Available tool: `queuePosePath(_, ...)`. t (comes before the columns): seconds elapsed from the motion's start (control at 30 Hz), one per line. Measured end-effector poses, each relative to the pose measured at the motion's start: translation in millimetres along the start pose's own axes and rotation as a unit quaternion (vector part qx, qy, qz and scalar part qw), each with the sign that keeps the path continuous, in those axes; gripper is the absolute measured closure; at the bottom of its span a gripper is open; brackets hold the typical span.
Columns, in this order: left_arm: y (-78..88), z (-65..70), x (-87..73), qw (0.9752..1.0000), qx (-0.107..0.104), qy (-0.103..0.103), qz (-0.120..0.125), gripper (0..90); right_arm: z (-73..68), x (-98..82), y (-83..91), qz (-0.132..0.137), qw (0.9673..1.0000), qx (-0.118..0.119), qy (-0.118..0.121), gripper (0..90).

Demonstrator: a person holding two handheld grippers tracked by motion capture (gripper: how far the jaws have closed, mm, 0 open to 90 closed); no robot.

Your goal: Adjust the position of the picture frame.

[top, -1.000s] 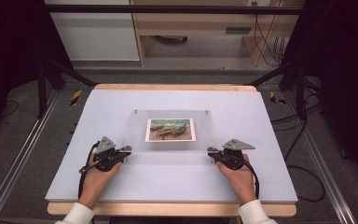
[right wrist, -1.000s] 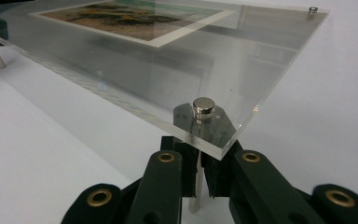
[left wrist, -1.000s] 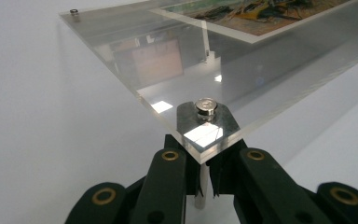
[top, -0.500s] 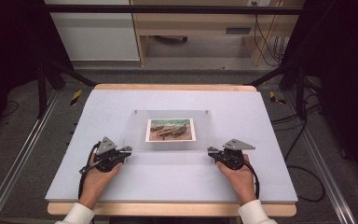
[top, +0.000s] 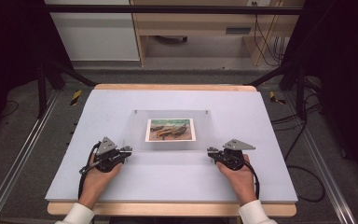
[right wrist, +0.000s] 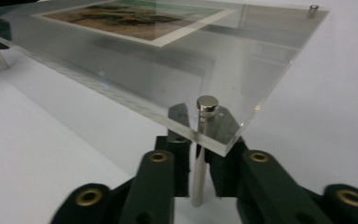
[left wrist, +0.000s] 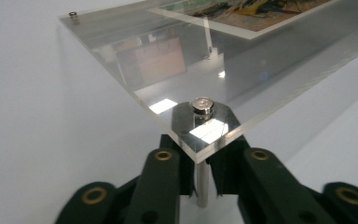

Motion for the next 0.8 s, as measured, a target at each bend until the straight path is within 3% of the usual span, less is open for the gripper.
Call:
queuePosePath(0.07,0.9,0.2,-0.1,1.0,-0.002,0.005,0.001,65.3,-1.6,-0.4,0.7,-0.001,1.0,0.007,-0.004,73.8)
queuePosePath(0.1,2.1,0.1,-1.8,0.9999,-0.006,0.007,-0.006,59.7,-5.6,-2.0,3.0,-0.006,0.9997,0.024,0.001,64.1)
queuePosePath(0.17,3.0,-0.2,-2.8,0.9999,-0.004,0.007,-0.008,52.3,-7.6,-3.6,4.7,-0.012,0.9995,0.03,-0.004,55.2)
queuePosePath(0.5,6.1,11.1,-0.4,0.9991,-0.037,0.016,-0.009,19.6,-8.2,-3.4,11.7,-0.017,0.9994,0.022,-0.017,22.7)
queuePosePath(0.67,6.9,15.1,2.8,0.9982,-0.056,0.023,-0.005,10.7,-9.9,-1.2,11.1,-0.022,0.9989,0.031,-0.027,12.1)
queuePosePath(0.8,7.6,17.4,5.1,0.9978,-0.061,0.024,-0.001,7.8,-12.4,1.4,11.5,-0.022,0.9985,0.039,-0.031,9.3)
Point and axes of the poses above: each handheld gripper's, and its own axes: y roughly backward along the jaws, x roughly out of its top, z roughly to its right, the point moved 9 cm from there along -y, roughly forward along the jaws, and after that the axes turned 9 degrees about -z, right-handed, at the moved point
